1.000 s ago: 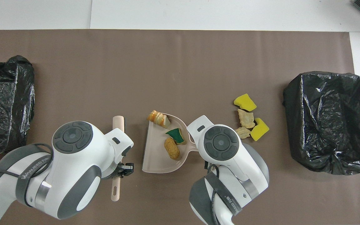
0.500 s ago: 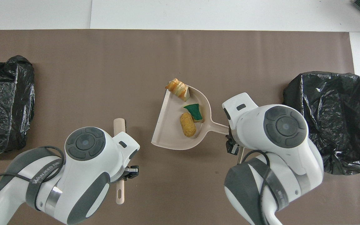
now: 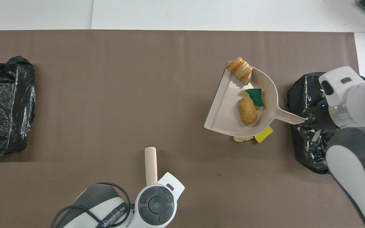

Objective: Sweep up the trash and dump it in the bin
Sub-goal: 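Carry the loaded dustpan over the nearer black bin with the right gripper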

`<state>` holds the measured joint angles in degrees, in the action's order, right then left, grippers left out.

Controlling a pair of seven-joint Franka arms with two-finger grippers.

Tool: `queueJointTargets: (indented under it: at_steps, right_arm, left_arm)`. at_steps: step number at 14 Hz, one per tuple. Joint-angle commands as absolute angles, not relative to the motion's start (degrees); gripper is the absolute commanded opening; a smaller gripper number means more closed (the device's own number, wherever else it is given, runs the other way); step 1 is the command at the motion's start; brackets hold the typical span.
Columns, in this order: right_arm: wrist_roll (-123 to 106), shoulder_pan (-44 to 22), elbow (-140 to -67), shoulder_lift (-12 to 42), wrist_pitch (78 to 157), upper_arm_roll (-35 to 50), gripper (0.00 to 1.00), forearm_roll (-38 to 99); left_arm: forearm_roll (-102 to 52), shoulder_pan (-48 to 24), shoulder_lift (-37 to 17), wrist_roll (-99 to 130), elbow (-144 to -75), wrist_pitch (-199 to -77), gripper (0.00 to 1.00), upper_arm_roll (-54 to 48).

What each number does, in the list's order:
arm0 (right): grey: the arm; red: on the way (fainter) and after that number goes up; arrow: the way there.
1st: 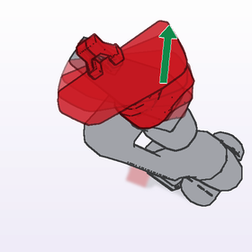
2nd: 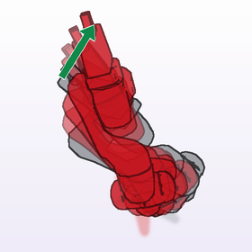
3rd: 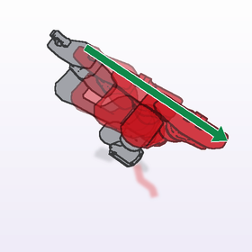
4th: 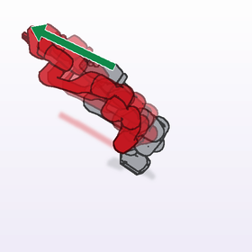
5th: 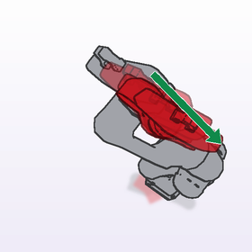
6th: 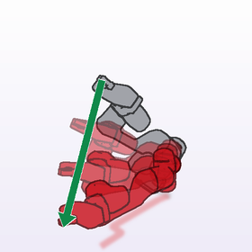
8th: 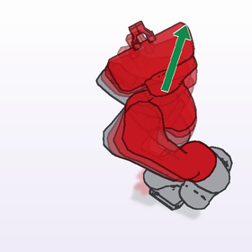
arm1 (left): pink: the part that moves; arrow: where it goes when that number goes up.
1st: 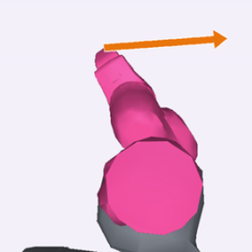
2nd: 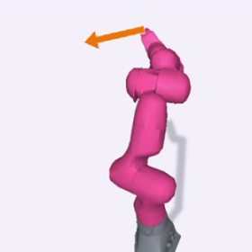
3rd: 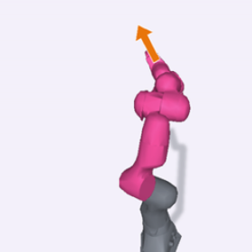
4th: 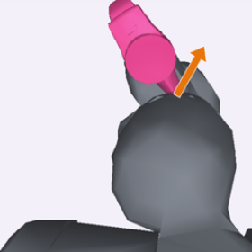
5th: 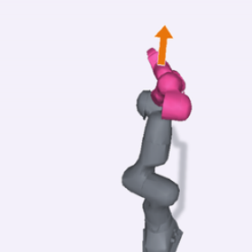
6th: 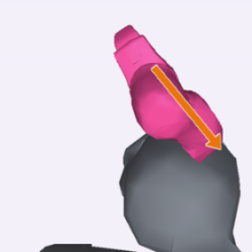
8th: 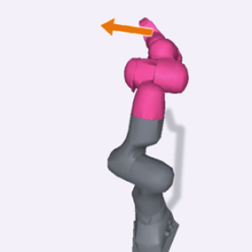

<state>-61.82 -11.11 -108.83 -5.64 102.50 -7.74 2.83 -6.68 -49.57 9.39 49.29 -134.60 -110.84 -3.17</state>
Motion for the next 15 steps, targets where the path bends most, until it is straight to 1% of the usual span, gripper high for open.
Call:
queueJointTargets:
  at_steps: [1,3,6,11,14,15]
  right_arm:
    - [-68.9,-3.5,-107.6,-5.3,100.6,-7.1,0.0,6.4]
    - [-73.8,1.0,-107.5,-5.3,100.1,-7.3,0.0,6.4]
    - [-79.1,6.2,-107.5,-5.5,98.3,-8.5,0.0,5.2]
    - [-92.7,11.2,-106.2,-5.7,98.5,-13.0,0.0,-2.4]
    - [-100.2,14.1,-105.5,-5.4,102.7,-14.3,0.0,-7.6]
    - [-102.4,15.5,-105.5,-5.4,105.3,-14.4,0.0,-9.3]
  left_arm:
    - [-8.2,-55.0,10.9,54.8,-139.1,-116.4,0.0,-2.2]
    - [-10.5,-55.8,11.3,54.6,-140.6,-119.0,0.0,-2.2]
    - [-13.8,-55.8,11.3,51.8,-140.9,-119.2,0.0,-2.2]
    - [-16.7,-55.3,10.8,45.2,-141.8,-119.9,0.0,-2.1]
    - [-16.7,-55.4,10.5,44.9,-142.2,-120.3,0.0,-2.1]
    - [-16.7,-55.3,10.5,44.9,-142.0,-120.2,0.03,-2.1]
